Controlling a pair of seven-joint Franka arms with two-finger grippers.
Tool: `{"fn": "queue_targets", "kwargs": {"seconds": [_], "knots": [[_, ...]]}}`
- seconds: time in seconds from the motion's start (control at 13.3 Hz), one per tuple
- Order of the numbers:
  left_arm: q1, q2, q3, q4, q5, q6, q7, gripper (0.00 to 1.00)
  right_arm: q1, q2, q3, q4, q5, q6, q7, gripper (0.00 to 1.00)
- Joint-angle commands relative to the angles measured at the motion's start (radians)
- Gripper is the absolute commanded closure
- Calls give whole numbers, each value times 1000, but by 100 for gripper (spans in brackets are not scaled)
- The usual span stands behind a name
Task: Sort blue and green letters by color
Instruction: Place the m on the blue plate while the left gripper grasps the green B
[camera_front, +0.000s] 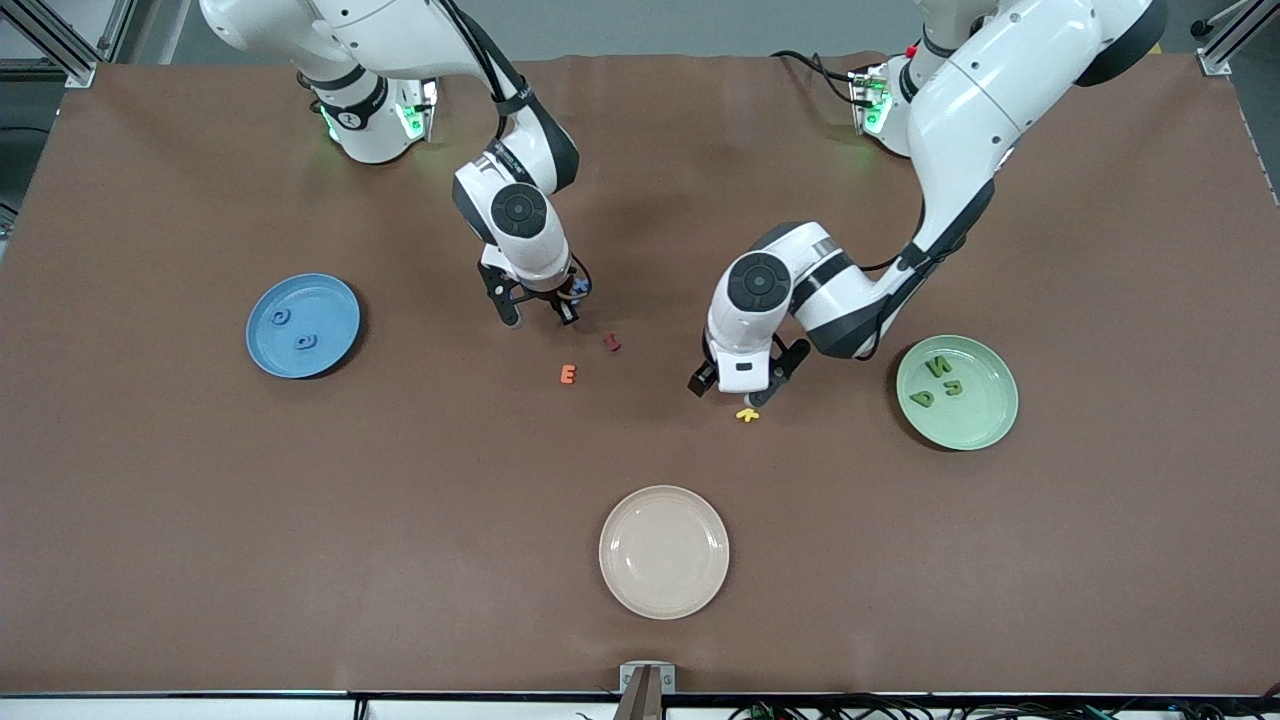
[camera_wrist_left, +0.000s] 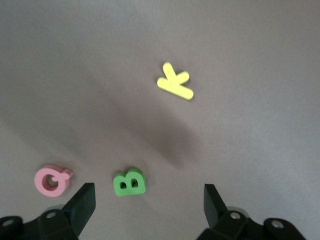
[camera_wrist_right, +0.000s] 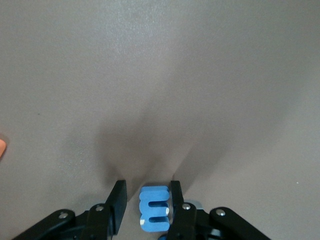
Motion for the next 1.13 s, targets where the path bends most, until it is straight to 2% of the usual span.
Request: {"fn": "queue_targets", "kwargs": {"seconds": [0.0,0.23,0.45,0.6,0.75,0.9,1.05], "knots": [[-44,11,42,22,21,0,-57,8,28,3,-8,-4,-13,-7,25,76],[-63,21,63,16,22,17,-128,14,44,3,-10,-3,-18,-6,20,98],[-78,25,70,-4,25,23,-137,18,29,-3,-13,0,-19,-20,-77,100],[-78,32,70,-6,27,23,-137,21,2,-30,-17,26,-19,-128,-139,100],[-80,41,70,-6,33,23,-137,26,-90,-90,-17,71,-18,-318,-286,100],[-78,54,71,-4,36,23,-137,32,-185,-180,-17,75,-19,-453,-505,100],[-78,55,70,-7,37,23,-137,33,-325,-266,-17,71,-19,-579,-752,100]]}}
